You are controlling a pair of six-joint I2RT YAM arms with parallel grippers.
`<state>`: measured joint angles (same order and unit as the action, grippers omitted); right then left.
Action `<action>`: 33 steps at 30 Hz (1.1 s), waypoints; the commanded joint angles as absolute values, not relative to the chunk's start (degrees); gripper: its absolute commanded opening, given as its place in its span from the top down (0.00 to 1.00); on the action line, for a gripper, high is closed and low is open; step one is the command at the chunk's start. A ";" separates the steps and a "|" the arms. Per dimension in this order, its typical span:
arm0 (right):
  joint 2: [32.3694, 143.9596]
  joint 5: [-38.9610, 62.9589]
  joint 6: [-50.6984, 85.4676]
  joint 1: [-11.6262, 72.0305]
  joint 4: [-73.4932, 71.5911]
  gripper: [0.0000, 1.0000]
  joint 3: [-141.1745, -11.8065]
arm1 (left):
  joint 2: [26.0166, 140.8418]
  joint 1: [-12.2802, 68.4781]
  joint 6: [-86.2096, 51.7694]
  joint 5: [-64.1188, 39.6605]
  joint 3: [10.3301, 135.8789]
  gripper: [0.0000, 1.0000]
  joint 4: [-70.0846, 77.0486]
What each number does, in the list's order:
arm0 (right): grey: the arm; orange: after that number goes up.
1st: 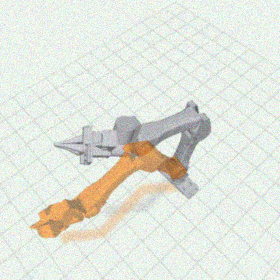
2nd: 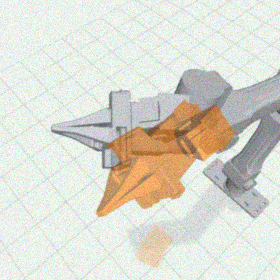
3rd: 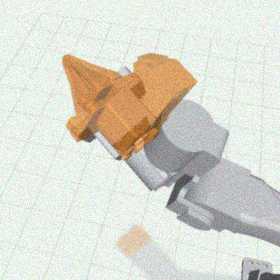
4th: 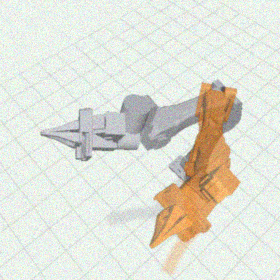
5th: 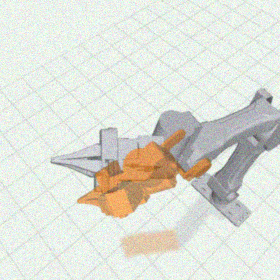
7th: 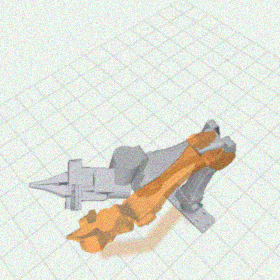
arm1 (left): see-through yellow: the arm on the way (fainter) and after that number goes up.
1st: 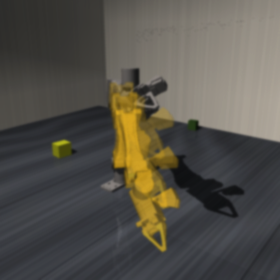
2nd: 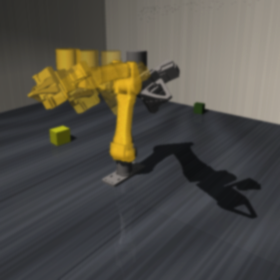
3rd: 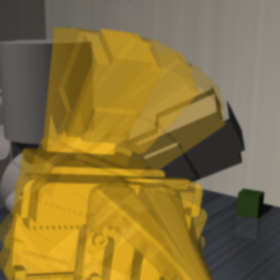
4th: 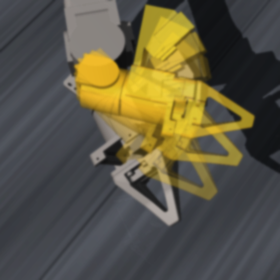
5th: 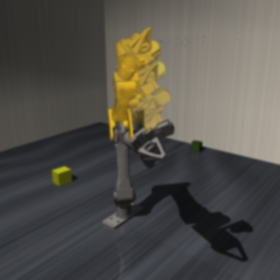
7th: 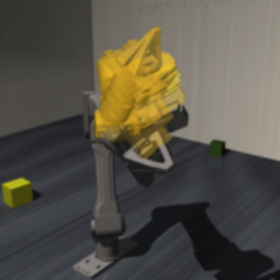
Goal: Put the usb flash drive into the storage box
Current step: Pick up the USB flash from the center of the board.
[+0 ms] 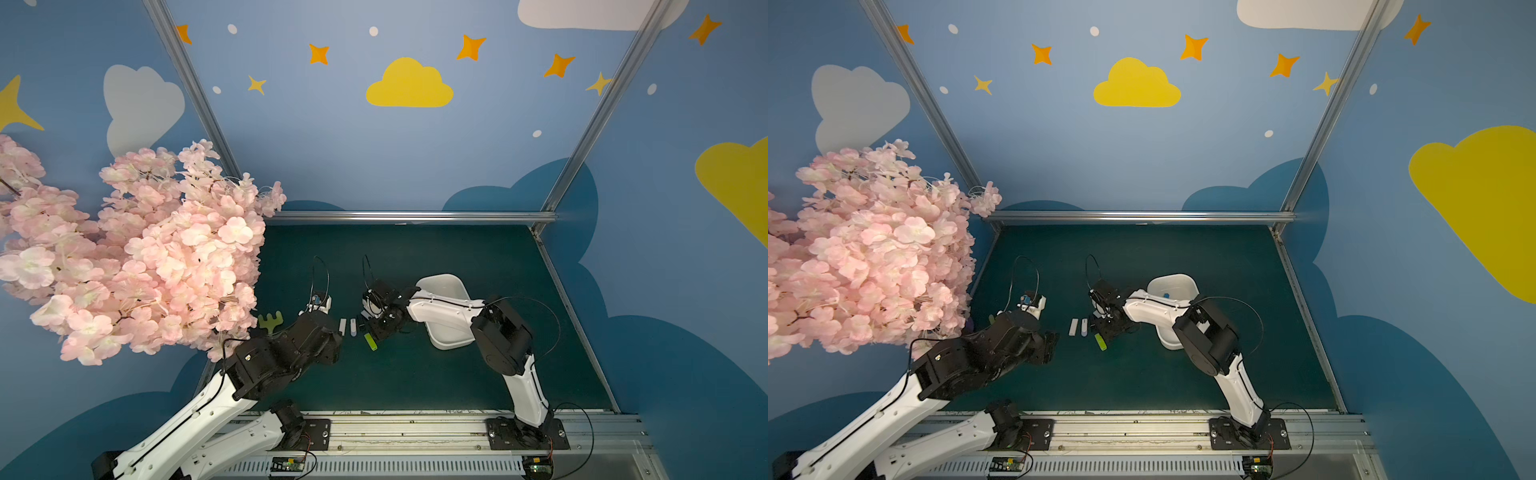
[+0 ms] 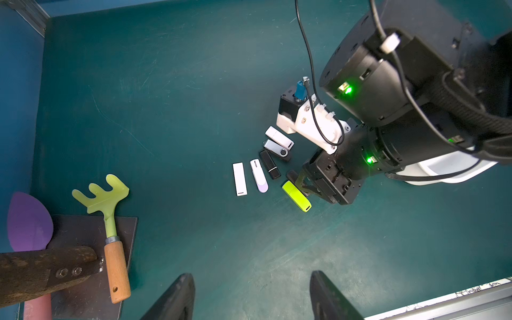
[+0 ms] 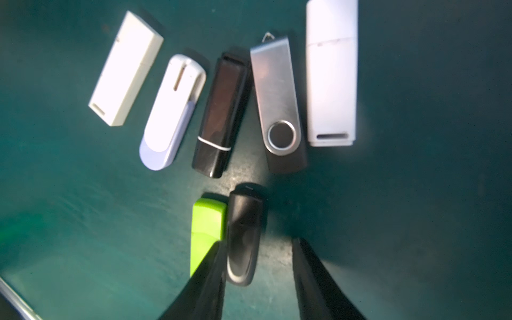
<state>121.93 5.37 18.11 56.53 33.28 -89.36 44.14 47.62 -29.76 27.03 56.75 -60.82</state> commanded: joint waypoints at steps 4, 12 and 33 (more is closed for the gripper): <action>124.73 3.26 17.51 57.39 36.28 0.56 -91.02 | 43.35 47.35 -29.03 27.07 56.16 0.29 -60.52; 127.42 -4.26 16.61 59.24 41.62 0.58 -93.95 | 43.33 47.37 -29.02 26.98 56.16 0.27 -60.47; 131.76 -9.12 13.37 60.82 45.80 0.72 -98.89 | 43.00 47.37 -29.01 26.81 56.15 0.25 -60.47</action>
<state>127.68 -7.25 14.41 60.66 43.18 -99.20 43.46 47.62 -29.76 26.94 56.71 -60.77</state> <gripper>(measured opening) 0.307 0.750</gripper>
